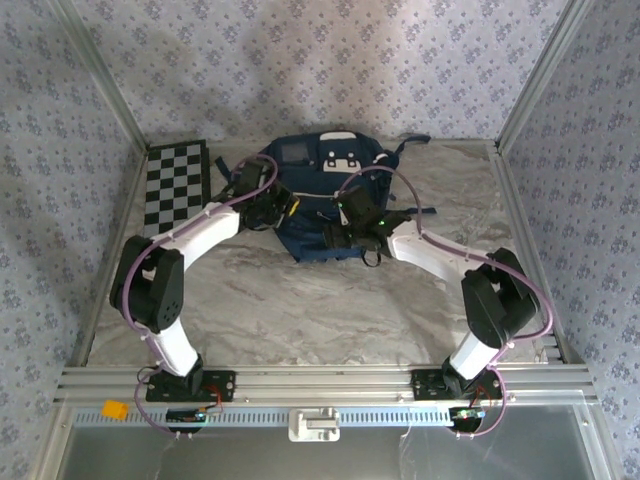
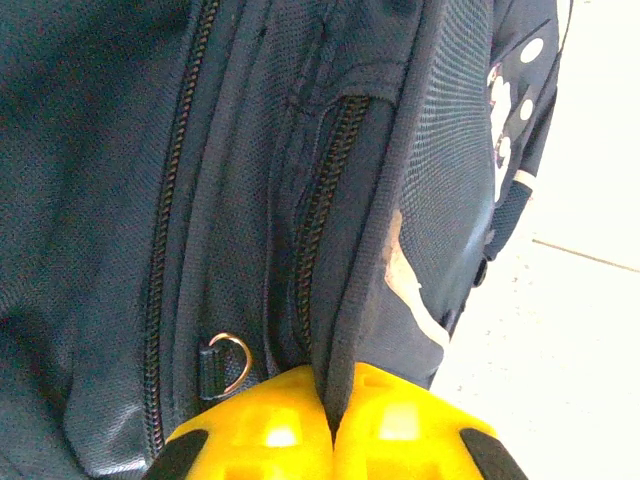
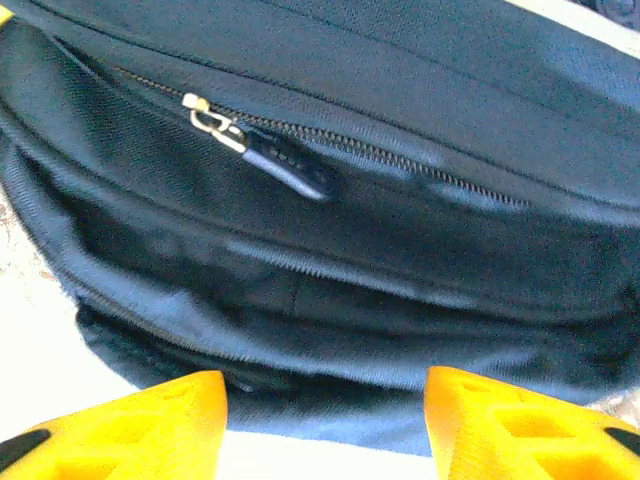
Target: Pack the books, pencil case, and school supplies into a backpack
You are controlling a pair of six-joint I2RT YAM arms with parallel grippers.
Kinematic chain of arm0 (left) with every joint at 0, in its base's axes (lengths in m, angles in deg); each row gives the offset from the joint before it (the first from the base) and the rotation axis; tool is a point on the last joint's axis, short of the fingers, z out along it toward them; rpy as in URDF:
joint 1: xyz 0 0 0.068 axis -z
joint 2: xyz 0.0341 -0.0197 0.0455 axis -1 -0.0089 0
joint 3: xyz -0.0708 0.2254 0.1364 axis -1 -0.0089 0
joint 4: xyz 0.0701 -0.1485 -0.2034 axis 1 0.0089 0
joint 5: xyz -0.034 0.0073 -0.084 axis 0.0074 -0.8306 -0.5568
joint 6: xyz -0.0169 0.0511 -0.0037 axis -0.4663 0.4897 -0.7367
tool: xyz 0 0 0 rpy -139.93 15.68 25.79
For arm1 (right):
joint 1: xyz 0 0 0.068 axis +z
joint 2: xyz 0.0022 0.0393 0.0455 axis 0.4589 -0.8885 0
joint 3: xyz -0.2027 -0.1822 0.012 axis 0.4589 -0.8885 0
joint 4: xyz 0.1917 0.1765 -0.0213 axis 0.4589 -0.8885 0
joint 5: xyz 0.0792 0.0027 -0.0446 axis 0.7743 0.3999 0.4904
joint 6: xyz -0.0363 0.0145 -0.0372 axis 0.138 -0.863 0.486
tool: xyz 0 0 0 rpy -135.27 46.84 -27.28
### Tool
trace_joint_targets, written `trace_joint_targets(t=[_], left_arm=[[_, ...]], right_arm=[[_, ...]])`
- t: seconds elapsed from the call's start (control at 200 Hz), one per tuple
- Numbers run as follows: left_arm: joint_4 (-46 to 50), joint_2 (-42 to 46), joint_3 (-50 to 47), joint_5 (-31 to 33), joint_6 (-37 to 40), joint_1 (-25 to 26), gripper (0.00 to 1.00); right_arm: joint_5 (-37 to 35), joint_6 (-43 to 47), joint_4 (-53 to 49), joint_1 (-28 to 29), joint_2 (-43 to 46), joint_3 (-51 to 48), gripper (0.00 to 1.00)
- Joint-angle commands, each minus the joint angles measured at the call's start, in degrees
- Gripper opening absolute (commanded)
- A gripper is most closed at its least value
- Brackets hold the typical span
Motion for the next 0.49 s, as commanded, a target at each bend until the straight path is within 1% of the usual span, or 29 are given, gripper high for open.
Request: trace_joint_targets(t=[0.0,0.145,0.27,0.355,0.49], left_arm=[[-0.8,3.8,1.6,-2.3,-0.8,-0.5,0.00],[-0.5,3.9,2.0,-3.2,-0.1,-0.6,0.00],[-0.7,3.9,2.0,-3.5,-0.1,-0.6,0.00],[-0.5,3.9,2.1,-3.5,0.4,-0.7,0.00],[-0.4,3.8,1.9,-3.3,0.4,-0.8,0.00]], right_arm=[[1.4,3.1,2.1,0.2,-2.4,3.7,0.57],[-0.8,3.6,4.0,-0.1,-4.0,5.1,0.59],[3.4,4.8,6.9,-0.9,-5.1,5.3,0.58],[4.3,3.5,9.4,-1.4,-5.3,4.6,0.58],[4.3,0.6,10.4,-1.5,-6.9,5.6,0.53]])
